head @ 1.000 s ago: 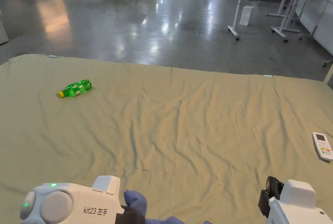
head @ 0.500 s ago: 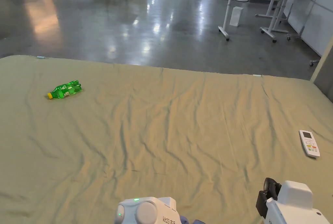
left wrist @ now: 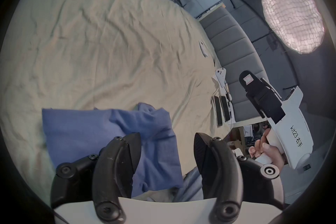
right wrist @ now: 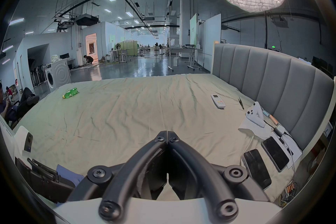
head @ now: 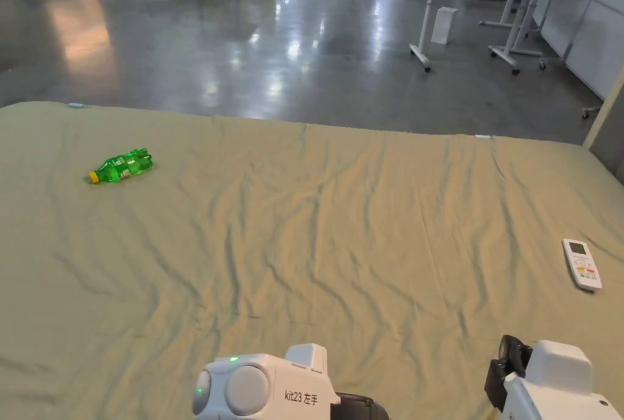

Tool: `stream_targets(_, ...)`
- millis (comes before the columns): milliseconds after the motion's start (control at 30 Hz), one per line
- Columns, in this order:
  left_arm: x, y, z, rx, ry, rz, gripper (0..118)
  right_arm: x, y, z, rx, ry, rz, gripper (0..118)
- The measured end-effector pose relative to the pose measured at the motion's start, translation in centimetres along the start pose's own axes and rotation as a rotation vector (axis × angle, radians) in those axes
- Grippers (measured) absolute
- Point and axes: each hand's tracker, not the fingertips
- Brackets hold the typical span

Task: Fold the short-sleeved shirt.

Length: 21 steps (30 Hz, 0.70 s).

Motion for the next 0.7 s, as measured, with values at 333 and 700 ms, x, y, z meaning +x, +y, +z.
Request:
stream_targets(333, 0.1, -3.2, -6.8, -0.097, 0.037, -0.043, 12, 0.0, -0.1, -0.1, -0.008, 0.002, 0.001, 0)
stream_targets(700, 0.2, -4.6, -5.4, 0.001, 0.03, -0.069, 6, -0.3, 0.2, 0.3, 0.0, 0.008, 0.006, 0)
